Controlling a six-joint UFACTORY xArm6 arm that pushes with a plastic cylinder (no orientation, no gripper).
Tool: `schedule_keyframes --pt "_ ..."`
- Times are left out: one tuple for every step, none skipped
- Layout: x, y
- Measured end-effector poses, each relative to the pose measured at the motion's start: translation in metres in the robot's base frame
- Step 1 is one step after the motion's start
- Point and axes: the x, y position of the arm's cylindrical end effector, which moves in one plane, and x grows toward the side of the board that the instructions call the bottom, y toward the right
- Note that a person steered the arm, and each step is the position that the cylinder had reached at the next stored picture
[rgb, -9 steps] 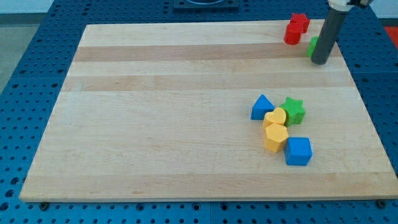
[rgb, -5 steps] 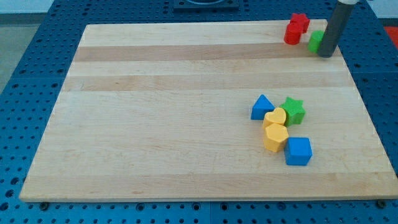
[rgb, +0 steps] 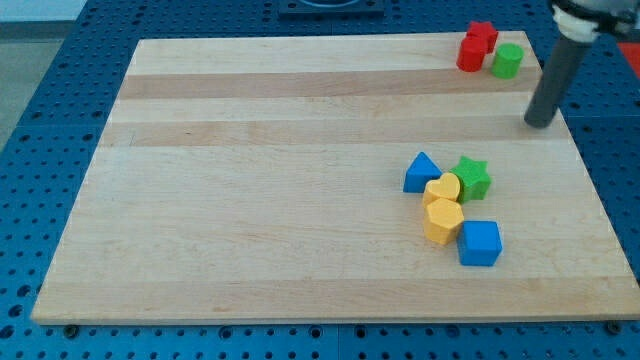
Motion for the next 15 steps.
schedule_keyframes --pt "0.049 0.0" --pt "0.088 -0.011" --pt "0.106 -0.043" --pt "0.112 -0.09" --pt "0.114 -0.116" --pt "0.107 -0.118" --pt "0.094 -0.118" --pt "0.081 -0.115" --pt "0.068 -0.106" --pt "0.06 -0.087" --pt "0.043 -0.081" --pt "0.022 -0.084" --pt "0.013 -0.096" --pt "-0.004 -0.1" --pt "-0.02 -0.101"
